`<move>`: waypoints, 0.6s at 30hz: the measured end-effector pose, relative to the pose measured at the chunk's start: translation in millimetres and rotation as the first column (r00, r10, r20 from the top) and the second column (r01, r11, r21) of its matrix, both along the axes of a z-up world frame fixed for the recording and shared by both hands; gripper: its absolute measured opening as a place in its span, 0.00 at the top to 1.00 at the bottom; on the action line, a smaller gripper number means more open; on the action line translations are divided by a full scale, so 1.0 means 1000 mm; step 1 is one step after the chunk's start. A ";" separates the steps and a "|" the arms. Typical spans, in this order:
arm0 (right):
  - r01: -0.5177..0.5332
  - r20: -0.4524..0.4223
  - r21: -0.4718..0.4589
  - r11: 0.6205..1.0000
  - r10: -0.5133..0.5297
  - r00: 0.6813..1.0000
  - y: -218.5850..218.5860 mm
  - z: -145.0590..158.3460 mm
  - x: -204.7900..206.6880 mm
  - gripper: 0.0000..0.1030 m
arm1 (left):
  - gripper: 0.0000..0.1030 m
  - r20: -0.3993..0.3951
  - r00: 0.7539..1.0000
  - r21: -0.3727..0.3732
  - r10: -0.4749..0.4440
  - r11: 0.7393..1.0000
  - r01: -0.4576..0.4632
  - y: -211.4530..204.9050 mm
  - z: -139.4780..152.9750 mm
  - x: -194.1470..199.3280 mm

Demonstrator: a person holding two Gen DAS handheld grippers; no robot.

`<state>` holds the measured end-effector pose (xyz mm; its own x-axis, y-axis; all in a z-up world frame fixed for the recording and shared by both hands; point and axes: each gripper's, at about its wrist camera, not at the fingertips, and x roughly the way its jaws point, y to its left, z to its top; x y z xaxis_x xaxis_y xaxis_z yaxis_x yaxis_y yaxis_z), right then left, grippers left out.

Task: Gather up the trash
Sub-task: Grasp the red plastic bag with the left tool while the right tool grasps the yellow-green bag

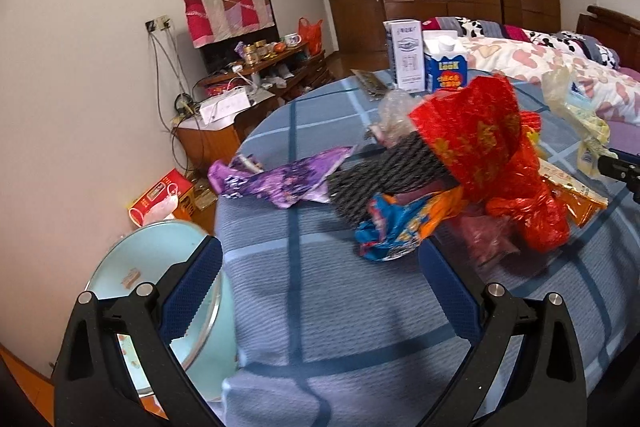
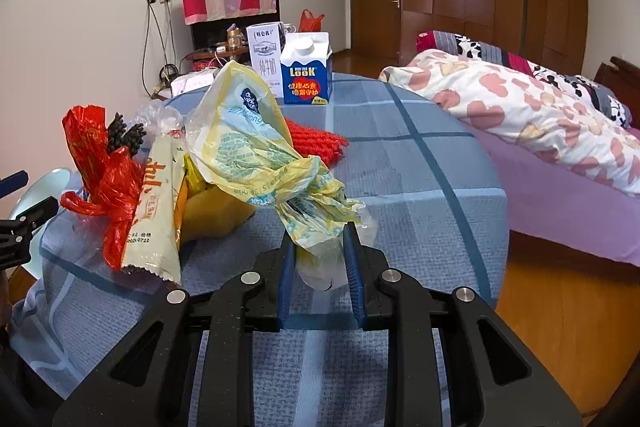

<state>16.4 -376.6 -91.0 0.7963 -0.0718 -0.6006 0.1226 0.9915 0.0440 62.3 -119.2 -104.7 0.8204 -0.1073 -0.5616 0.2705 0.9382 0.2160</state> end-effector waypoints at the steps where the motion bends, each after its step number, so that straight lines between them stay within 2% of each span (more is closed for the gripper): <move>1: 0.001 0.001 0.000 1.000 -0.001 1.000 0.000 0.000 -0.001 0.77 | 0.07 -0.004 1.000 0.001 -0.006 1.000 0.006 -0.004 -0.002 0.001; 6: 0.005 0.006 0.003 1.000 -0.005 1.000 -0.001 -0.004 -0.001 0.76 | 0.07 -0.047 0.998 0.010 -0.041 0.999 0.042 -0.018 -0.011 0.013; 9: 0.004 0.010 0.005 1.000 -0.004 1.000 -0.001 -0.006 0.001 0.76 | 0.14 -0.078 0.995 0.018 -0.058 0.998 0.060 -0.028 -0.015 0.024; 11: 0.002 0.012 0.009 1.000 -0.002 1.000 -0.001 -0.006 0.001 0.76 | 0.29 -0.111 0.990 0.016 -0.082 0.996 0.084 -0.034 -0.019 0.031; 12: 0.000 0.012 0.010 1.000 -0.001 1.000 -0.001 -0.006 0.002 0.76 | 0.30 -0.125 0.989 0.014 -0.085 0.996 0.088 -0.036 -0.022 0.034; 13: -0.001 0.014 0.011 1.000 0.001 1.000 -0.001 -0.007 0.002 0.76 | 0.39 -0.139 0.986 0.012 -0.095 0.995 0.098 -0.039 -0.025 0.036; 14: -0.003 0.016 0.012 1.000 0.003 1.000 0.000 -0.007 0.002 0.76 | 0.58 -0.149 0.983 0.013 -0.106 0.994 0.109 -0.040 -0.027 0.038; 16: -0.007 0.020 0.013 1.000 0.006 1.000 -0.001 -0.007 0.002 0.76 | 0.62 -0.154 0.980 0.023 -0.123 0.992 0.128 -0.045 -0.031 0.039; 18: -0.009 0.024 0.016 1.000 0.009 1.000 -0.001 -0.006 0.001 0.76 | 0.74 -0.135 0.980 0.032 -0.144 0.988 0.150 -0.047 -0.030 0.035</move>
